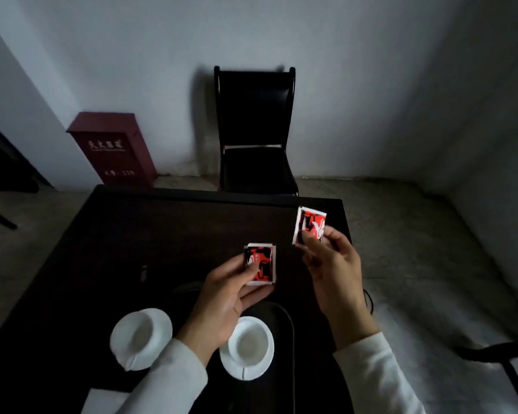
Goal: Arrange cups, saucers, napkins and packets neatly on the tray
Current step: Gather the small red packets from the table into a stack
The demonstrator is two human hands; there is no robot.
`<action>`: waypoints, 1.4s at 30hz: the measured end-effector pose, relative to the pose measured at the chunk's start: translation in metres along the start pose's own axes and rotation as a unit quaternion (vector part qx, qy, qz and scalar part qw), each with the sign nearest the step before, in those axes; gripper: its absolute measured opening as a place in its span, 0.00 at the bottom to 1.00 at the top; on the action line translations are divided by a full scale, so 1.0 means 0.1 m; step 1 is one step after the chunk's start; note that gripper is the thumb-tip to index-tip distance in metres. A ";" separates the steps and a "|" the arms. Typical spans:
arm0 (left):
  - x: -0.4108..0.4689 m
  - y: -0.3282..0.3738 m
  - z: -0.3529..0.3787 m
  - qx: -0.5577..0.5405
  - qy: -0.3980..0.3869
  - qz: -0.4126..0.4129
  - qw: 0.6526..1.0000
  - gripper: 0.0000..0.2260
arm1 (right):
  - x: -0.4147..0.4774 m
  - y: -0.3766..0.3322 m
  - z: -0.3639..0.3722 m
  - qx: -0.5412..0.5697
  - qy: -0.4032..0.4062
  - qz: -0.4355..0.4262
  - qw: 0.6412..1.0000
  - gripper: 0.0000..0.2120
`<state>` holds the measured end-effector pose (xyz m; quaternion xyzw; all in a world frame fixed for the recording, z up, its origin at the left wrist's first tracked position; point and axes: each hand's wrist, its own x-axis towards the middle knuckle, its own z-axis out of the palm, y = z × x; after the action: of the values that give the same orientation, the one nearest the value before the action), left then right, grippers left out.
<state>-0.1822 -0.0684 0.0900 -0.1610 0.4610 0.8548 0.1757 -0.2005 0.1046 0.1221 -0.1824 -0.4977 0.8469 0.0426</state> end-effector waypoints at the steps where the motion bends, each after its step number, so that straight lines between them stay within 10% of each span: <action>1: -0.17 0.02 -0.02 0.001 0.001 0.003 1.000 0.10 | -0.18 -0.02 0.03 0.001 0.003 -0.006 1.000 0.09; 12: -1.55 0.28 -0.36 0.002 -0.033 0.043 0.999 0.11 | -1.67 0.08 0.35 0.034 -0.110 0.015 0.993 0.14; 21: -2.30 0.39 -0.75 -0.004 -0.060 0.049 0.997 0.12 | -2.44 0.21 0.53 -0.146 -0.103 -0.111 0.978 0.09; 37: -2.94 0.21 -1.13 -0.071 -0.120 -0.043 0.989 0.15 | -3.27 0.31 0.61 -0.513 -0.110 -0.360 0.771 0.07; 42: -2.96 0.23 -1.15 -0.075 -0.137 -0.016 0.988 0.13 | -3.26 0.20 0.62 -0.531 -0.237 -0.346 0.736 0.25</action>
<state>0.0823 -0.2221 0.1763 -0.0624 0.3645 0.8981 0.2380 0.0828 -0.0392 0.2190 0.2158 -0.8893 0.3879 0.1099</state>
